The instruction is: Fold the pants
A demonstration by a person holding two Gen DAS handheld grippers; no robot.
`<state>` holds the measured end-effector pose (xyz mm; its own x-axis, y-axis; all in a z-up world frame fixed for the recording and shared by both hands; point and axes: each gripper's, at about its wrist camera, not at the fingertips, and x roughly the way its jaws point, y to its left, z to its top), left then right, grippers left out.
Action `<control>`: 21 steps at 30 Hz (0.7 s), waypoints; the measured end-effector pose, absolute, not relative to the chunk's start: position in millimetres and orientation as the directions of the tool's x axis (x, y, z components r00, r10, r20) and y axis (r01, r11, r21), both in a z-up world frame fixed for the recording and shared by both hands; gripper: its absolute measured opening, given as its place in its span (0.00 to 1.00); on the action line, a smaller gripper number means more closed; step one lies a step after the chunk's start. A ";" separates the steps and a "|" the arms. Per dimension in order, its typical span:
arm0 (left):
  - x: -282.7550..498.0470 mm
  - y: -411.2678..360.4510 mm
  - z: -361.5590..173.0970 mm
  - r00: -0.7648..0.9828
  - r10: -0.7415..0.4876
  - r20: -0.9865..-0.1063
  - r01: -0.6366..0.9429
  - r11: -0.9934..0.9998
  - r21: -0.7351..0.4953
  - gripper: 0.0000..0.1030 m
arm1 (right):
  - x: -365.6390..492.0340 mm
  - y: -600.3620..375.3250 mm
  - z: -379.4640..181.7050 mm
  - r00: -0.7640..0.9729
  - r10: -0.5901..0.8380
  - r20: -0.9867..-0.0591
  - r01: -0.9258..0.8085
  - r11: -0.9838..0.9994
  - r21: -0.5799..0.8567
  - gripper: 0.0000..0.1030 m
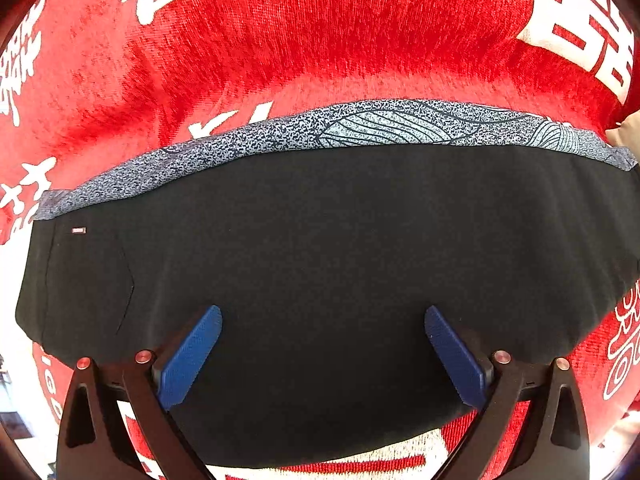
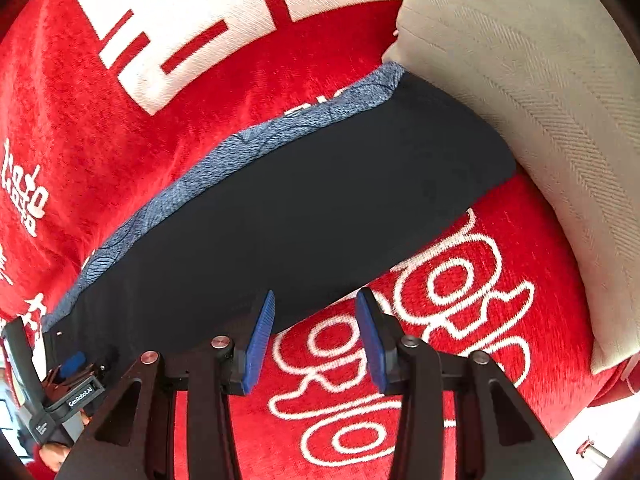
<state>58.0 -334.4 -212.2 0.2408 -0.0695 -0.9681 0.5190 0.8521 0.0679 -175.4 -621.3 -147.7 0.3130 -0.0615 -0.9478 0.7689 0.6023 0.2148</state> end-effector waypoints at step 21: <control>30.4 -382.9 -171.4 0.248 -0.056 -0.967 0.556 0.826 0.094 0.99 | -257.4 -652.9 -171.4 0.612 0.078 -0.787 0.742 0.288 0.606 0.58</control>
